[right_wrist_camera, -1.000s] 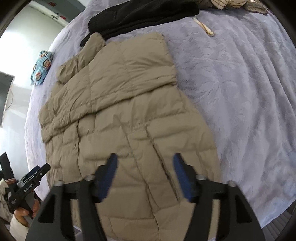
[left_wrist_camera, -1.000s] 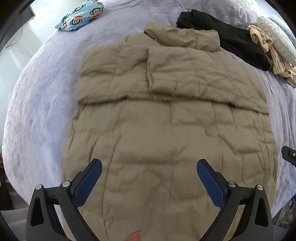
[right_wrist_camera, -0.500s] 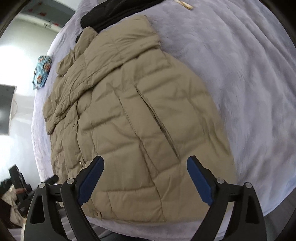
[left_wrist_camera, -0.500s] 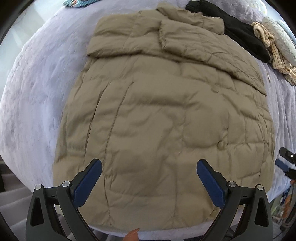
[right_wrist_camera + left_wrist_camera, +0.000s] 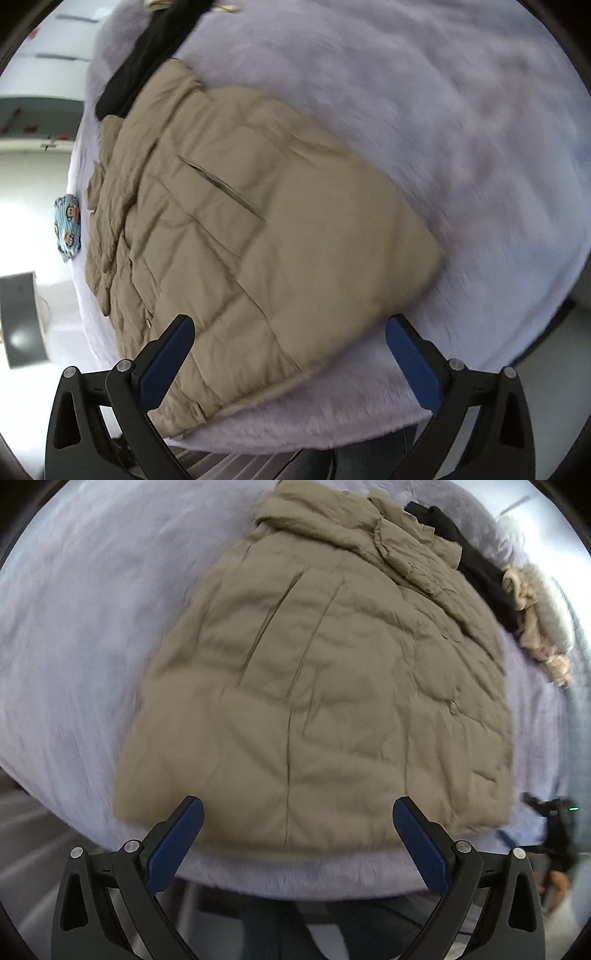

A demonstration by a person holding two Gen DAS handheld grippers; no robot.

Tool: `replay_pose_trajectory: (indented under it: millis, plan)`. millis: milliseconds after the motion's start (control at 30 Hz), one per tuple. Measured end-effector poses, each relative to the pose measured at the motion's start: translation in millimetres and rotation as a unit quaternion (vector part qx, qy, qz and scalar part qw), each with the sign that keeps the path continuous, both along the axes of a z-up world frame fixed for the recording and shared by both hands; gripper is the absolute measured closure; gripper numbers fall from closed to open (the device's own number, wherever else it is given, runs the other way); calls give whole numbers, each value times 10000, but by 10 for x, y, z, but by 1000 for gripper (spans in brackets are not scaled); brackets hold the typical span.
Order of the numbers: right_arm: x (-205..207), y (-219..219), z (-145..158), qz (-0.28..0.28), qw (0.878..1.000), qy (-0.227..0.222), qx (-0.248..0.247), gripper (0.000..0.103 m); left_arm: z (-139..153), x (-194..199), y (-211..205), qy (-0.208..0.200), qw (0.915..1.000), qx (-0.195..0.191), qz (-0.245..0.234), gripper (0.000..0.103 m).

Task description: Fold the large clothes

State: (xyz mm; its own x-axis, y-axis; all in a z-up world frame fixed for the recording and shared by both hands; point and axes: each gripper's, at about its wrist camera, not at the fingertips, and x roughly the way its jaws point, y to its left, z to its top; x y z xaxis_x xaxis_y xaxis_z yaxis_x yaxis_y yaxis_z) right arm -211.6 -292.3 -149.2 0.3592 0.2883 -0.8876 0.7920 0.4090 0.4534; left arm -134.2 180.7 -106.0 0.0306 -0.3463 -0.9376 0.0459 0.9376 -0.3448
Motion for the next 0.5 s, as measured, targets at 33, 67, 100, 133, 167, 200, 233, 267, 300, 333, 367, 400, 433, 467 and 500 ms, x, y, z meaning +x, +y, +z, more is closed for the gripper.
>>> replay_pose_trajectory:
  millis: [33,67,100,133,167,200,233,267,300,333,367,400,433,467,500]
  plan:
    - [-35,1,-32,-25,10000,8,93,0,-30,-55,70,80,9999,-121,54,1]
    - [-89,17,-70,-79,9998,18,197,0,-63,-94,126,162,9995,-262,106,1]
    - [-148,35,-110,-157,9995,-5,291,0,-115,-142,184,281,9984,-467,167,1]
    - [-172,33,-126,-201,9992,-43,354,0,-165,-166,199,388,9972,-604,217,1]
    - [-211,49,-159,-271,9986,-103,453,0,-225,-203,205,491,9959,-704,285,1]
    - [-225,54,-183,-331,9979,-145,537,0,-313,-219,225,593,9941,-825,383,1]
    - [-246,66,-220,-398,9969,-199,642,0,-373,-216,206,635,9930,-882,453,1]
    - [-254,76,-269,-476,9955,-271,779,0,-442,-189,199,660,9916,-959,572,1]
    - [-249,75,-300,-540,9941,-326,877,0,-491,-151,197,661,9900,-1041,684,1]
    - [-243,83,-344,-638,9920,-401,1011,0,-516,-144,180,645,9889,-1099,766,1]
    - [-232,85,-385,-717,9900,-467,1119,0,-533,-108,165,617,9877,-1165,839,1]
    - [-208,85,-430,-798,9874,-553,1247,0,-536,-61,148,563,9863,-1245,928,1]
    - [-210,94,-447,-848,9858,-609,1318,0,-532,-25,133,524,9852,-1309,975,1]
    - [-196,91,-471,-922,9833,-702,1406,0,-531,12,110,489,9842,-1361,1017,2]
    - [-188,84,-491,-994,9811,-779,1468,0,-523,47,90,459,9835,-1393,1057,6]
